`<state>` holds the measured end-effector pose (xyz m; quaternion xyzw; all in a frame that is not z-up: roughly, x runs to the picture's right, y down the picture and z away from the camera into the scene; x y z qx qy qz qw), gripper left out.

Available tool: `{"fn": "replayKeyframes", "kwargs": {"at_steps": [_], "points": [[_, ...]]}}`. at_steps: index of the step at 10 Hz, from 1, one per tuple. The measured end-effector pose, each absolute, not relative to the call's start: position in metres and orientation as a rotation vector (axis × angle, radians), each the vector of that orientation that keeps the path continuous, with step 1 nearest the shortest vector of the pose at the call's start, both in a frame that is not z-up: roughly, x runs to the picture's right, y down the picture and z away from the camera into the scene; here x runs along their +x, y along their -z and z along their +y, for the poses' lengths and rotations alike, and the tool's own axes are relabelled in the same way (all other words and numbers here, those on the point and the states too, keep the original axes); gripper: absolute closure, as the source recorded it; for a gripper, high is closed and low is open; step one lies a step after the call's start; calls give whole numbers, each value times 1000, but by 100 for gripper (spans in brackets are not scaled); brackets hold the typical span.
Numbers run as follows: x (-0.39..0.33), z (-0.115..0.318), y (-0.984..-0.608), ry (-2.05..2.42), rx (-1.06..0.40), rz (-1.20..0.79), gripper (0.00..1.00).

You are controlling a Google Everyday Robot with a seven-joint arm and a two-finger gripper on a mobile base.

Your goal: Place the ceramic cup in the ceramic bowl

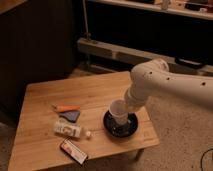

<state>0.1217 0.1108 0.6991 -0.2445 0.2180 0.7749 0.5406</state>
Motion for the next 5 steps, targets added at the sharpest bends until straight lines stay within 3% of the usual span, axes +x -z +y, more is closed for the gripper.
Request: {"fn": "replayKeyframes", "kwargs": {"at_steps": [2, 5], "points": [[123, 119, -711, -1815, -608, 553, 98], [117, 122, -718, -1757, -702, 486, 68]]}}
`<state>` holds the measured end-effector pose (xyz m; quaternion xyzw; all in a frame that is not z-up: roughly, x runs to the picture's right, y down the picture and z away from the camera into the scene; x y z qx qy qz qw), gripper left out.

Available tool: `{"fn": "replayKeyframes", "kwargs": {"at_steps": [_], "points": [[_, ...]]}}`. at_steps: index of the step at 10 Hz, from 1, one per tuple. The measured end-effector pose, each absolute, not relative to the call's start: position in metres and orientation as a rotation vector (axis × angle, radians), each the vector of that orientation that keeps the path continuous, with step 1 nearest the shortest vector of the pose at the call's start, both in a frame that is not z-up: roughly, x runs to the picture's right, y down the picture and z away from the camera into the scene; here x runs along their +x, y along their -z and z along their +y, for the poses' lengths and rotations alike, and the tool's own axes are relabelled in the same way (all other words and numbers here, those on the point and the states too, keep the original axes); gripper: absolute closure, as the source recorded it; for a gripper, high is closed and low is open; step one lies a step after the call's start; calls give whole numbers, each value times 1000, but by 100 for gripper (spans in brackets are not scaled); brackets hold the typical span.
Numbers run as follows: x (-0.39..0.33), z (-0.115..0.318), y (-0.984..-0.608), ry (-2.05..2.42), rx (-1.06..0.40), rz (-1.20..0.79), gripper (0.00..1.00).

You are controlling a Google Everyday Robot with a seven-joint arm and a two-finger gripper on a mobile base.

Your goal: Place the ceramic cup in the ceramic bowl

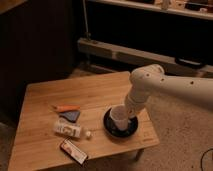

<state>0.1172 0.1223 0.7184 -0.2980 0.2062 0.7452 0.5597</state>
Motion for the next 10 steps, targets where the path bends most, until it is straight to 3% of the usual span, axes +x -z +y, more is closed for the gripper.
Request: {"fn": "replayKeyframes", "kwargs": {"at_steps": [3, 5, 10], "points": [[104, 120, -724, -1705, -743, 466, 36], [93, 120, -728, -1672, -736, 512, 20], [91, 103, -711, -1650, -679, 537, 20]]}}
